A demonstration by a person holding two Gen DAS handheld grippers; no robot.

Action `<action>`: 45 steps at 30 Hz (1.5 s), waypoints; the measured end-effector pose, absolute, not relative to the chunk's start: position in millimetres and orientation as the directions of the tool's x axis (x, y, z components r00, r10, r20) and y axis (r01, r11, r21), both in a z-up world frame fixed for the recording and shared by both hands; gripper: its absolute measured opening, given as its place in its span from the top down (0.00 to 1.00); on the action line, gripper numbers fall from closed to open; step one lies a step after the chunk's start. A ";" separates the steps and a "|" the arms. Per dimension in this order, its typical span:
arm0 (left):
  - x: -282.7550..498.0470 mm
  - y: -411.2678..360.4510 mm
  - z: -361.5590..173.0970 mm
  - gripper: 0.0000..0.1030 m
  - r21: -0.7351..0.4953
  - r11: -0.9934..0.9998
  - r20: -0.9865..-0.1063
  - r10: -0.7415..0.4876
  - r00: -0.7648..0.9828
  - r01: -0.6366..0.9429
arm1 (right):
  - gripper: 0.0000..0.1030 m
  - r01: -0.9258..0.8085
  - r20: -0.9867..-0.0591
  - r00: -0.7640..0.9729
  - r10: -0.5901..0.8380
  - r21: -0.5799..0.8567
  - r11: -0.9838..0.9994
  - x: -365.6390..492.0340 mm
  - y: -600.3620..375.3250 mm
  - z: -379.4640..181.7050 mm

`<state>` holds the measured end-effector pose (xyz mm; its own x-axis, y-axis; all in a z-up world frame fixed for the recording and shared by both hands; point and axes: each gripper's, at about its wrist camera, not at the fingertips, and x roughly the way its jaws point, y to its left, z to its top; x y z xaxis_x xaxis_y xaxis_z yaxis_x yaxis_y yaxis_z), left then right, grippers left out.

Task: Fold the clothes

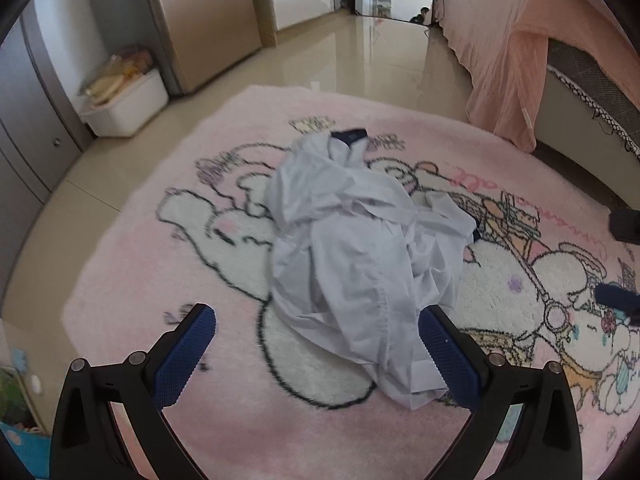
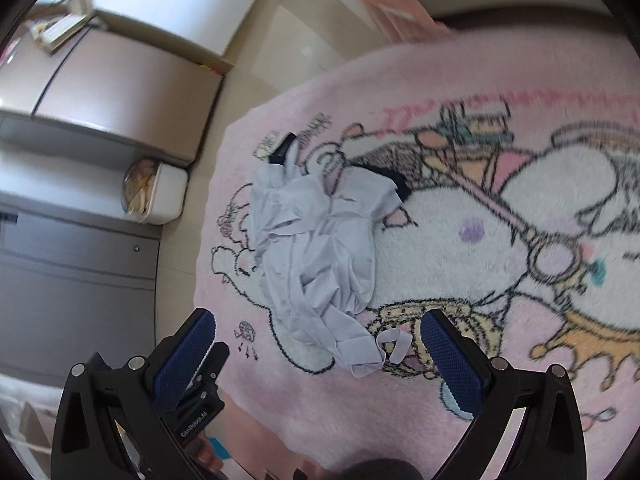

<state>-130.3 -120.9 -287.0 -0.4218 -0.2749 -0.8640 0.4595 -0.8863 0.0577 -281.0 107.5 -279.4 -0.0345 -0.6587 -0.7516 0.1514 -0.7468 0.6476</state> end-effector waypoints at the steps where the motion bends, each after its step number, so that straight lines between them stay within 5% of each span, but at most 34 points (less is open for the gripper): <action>1: -131.9 -119.6 -296.9 0.00 0.062 -0.885 -0.870 -0.275 -0.409 0.462 | 0.00 0.131 -0.748 -0.032 -0.662 0.654 -0.745 -282.9 106.3 -292.3; 16: -142.3 -126.1 -364.8 0.00 0.032 -0.829 -0.906 -0.259 -0.334 0.558 | 0.08 0.064 -0.739 0.011 -0.674 0.673 -0.737 -304.1 65.2 -392.6; 18: -145.3 -124.5 -377.6 0.00 0.008 -0.840 -0.929 -0.208 -0.308 0.543 | 0.14 0.057 -0.736 0.010 -0.677 0.676 -0.734 -305.7 60.1 -400.7; 20: -153.9 -118.6 -405.6 0.00 -0.002 -0.873 -0.979 -0.098 -0.178 0.488 | 0.48 0.053 -0.762 0.015 -0.648 0.647 -0.760 -306.8 57.7 -410.1; 22: -156.0 -109.9 -423.2 0.00 -0.033 -0.897 -0.991 -0.028 -0.131 0.441 | 0.62 0.040 -0.788 0.027 -0.615 0.615 -0.787 -307.4 58.2 -420.1; 45: -155.3 -98.4 -464.8 0.00 -0.020 -0.897 -0.966 -0.096 -0.238 0.442 | 0.62 0.016 -0.710 0.060 -0.702 0.704 -0.710 -303.3 34.3 -433.8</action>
<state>-155.3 -98.4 -464.8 -0.2382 -0.0965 -0.9664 0.4424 -0.8966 -0.0196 -303.3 34.3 -433.8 0.0604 -0.7020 -0.7096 0.0157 -0.7101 0.7039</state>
